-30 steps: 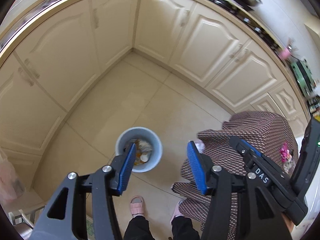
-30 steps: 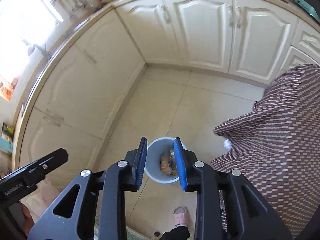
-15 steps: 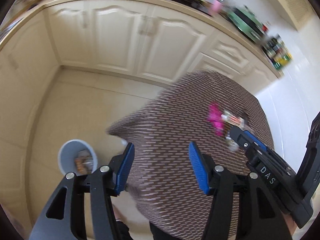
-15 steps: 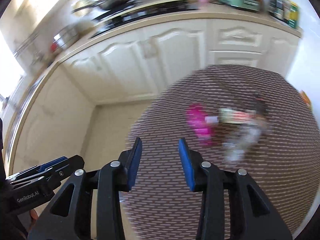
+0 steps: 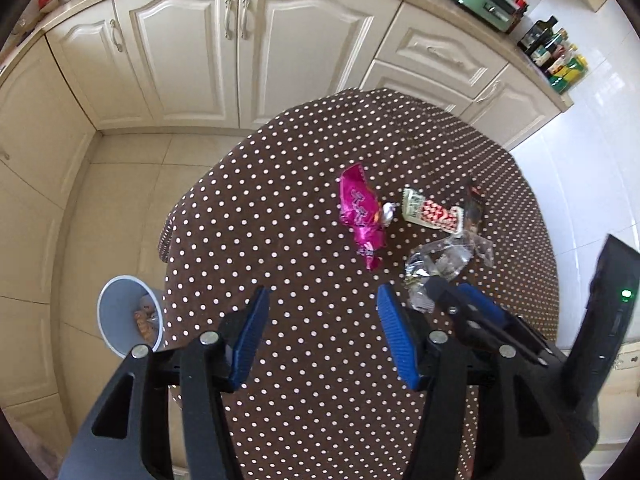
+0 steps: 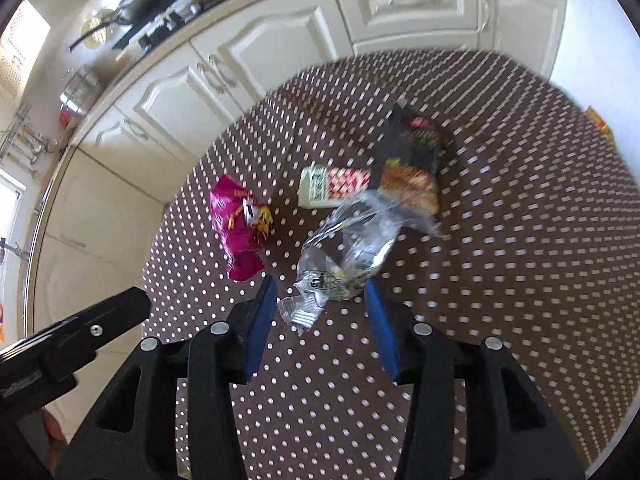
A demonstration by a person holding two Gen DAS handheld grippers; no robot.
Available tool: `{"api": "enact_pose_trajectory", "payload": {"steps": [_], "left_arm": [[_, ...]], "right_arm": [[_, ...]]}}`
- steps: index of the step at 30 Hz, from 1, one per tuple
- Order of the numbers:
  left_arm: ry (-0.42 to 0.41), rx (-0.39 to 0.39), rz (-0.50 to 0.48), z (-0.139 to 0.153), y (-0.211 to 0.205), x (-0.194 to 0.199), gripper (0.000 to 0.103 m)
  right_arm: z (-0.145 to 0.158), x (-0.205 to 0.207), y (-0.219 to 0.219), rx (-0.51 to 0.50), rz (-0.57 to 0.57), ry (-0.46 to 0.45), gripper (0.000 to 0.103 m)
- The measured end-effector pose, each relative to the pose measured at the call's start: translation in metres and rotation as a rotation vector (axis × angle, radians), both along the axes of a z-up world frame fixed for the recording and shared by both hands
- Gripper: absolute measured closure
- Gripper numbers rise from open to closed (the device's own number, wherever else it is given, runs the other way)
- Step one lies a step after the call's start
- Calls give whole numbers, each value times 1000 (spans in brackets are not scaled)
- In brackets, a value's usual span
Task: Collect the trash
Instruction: 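Grasp the pink wrapper with the left tool while the right tool grasps the clear plastic bag, then carry the pink wrapper and clear bag over the wastebasket and open both tools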
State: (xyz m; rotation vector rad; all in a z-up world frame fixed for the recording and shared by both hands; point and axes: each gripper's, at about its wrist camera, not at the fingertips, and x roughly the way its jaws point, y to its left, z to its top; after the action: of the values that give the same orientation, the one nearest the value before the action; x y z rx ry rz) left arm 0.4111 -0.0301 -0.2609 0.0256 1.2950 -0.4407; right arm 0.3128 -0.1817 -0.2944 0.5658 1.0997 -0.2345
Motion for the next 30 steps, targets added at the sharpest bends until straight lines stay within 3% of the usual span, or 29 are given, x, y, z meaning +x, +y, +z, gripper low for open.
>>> {"api": "enact_pose_trajectory", "payload": {"steps": [2,4,12,19,20,21,24,30], "left_arm": [[9,12,6,-6,-1,4,48],[16,9,7,-9,-4,7,46],[26,-26,-5,-31,-40,24,44],[43,-13,-23,-57,-62,36,44],[42,-3,-21,-61,-63,38,46],[49,1,-26,-65,-64,40,58],[52,10,-41,-71,-66,43,81],[28,-28,-58,-56,-47,36,82]], "right_arm": [[-11,6,-2,0,9,23,59],[-15,8,-4,-13,22,21,66],[-3,-2,-22,-29,42,-23,67],[-3,-9,-23,5,35,-29,67],[-4,-9,-22,11,33,-28,67],[-4,-10,-22,17,29,-29,67],[-4,-13,-21,20,27,-31,67],[4,-10,-9,6,36,-44,67]]}}
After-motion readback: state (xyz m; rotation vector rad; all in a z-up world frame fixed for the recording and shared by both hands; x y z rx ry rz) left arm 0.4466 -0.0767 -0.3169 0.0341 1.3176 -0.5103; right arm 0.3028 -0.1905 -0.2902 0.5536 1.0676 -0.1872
